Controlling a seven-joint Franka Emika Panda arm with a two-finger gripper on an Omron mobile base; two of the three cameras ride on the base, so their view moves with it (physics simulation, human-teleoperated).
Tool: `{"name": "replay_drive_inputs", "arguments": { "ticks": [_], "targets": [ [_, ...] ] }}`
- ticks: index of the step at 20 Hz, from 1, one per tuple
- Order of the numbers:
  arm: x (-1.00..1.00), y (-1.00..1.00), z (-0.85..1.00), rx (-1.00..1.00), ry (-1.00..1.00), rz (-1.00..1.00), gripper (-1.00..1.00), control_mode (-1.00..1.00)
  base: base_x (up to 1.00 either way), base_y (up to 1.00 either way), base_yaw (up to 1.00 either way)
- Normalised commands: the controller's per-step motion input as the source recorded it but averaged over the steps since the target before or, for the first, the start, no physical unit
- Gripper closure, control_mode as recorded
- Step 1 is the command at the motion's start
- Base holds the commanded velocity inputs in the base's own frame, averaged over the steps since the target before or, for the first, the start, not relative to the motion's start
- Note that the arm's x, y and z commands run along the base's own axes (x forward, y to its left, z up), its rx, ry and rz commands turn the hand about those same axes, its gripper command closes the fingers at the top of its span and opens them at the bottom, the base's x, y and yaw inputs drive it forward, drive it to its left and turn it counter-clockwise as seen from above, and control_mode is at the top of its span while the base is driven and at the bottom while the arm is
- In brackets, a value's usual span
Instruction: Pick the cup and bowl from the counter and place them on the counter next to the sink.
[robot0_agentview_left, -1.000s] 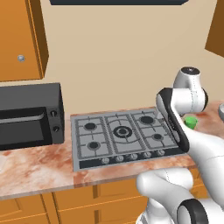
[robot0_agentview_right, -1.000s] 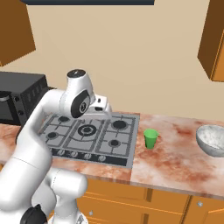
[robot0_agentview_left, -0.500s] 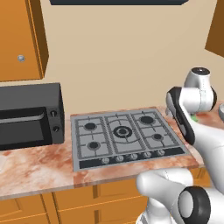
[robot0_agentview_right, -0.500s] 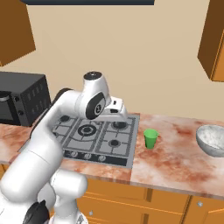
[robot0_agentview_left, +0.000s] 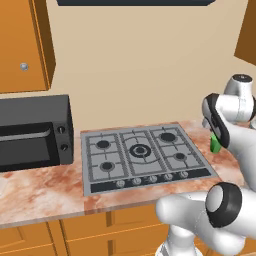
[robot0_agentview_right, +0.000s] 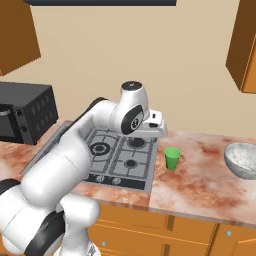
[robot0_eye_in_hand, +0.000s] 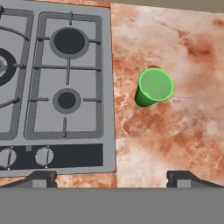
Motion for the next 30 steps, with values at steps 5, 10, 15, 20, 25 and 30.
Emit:
{"name": "replay_drive_inputs", "arguments": {
  "ticks": [5, 10, 15, 20, 25, 30],
  "targets": [
    [0.22, -0.38, -0.09, 0.0, 0.02, 0.0, -1.0, -1.0, 0.0, 0.0, 0.0],
    [0.18, -0.2, -0.07, 0.0, 0.01, 0.0, -1.0, -1.0, 0.0, 0.0, 0.0],
    [0.21, -0.03, -0.17, 0.0, 0.0, 0.0, -1.0, -1.0, 0.0, 0.0, 0.0],
    [0.35, 0.0, -0.17, 0.0, 0.0, 0.0, -1.0, -1.0, 0.0, 0.0, 0.0],
    [0.4, 0.0, -0.07, 0.0, 0.0, 0.0, -1.0, -1.0, 0.0, 0.0, 0.0],
    [0.27, -0.06, -0.09, 0.0, 0.0, 0.0, -1.0, -1.0, 0.0, 0.0, 0.0]
  ]
}}
